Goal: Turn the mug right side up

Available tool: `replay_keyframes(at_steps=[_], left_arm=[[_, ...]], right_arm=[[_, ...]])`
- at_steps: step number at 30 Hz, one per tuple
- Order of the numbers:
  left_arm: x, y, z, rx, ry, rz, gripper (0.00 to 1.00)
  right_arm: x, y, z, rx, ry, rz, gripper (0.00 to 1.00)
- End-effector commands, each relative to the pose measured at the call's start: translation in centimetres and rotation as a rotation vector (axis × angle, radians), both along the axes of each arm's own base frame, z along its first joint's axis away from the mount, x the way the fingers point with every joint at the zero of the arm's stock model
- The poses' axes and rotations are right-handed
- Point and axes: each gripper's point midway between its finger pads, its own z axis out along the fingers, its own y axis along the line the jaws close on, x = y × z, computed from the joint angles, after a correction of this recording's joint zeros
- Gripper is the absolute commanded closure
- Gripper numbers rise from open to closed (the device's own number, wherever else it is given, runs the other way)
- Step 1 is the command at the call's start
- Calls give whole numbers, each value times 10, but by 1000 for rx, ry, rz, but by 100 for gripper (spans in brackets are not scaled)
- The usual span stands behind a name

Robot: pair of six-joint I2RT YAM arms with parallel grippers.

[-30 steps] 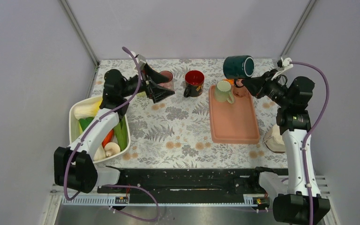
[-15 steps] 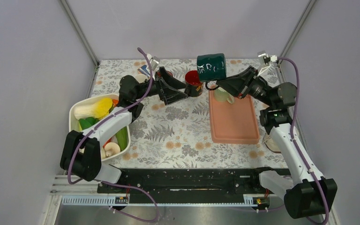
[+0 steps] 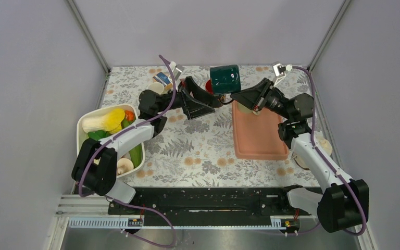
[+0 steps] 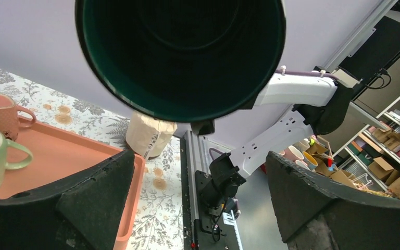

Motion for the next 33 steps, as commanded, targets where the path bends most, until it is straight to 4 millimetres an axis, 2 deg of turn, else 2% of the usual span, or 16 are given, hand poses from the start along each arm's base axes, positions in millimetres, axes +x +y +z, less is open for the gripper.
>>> replay_keyframes(at_steps=[1, 9, 14, 17, 25, 33], left_arm=[[-3, 0, 15, -67, -47, -6, 1], [-1, -2, 13, -87, -30, -21, 2], [-2, -2, 17, -105, -28, -34, 10], [-3, -2, 22, -111, -34, -41, 17], [-7, 0, 28, -121, -50, -56, 47], [-11, 2, 35, -140, -53, -63, 58]], right_arm=[[-13, 6, 30, 75, -137, -1, 100], [-9, 18, 17, 75, -128, 14, 100], [-9, 29, 3, 56, -127, 22, 100], [-9, 33, -2, 52, -127, 26, 100], [-12, 44, -18, 35, -130, 45, 100], [-12, 56, -45, -37, -140, 51, 100]])
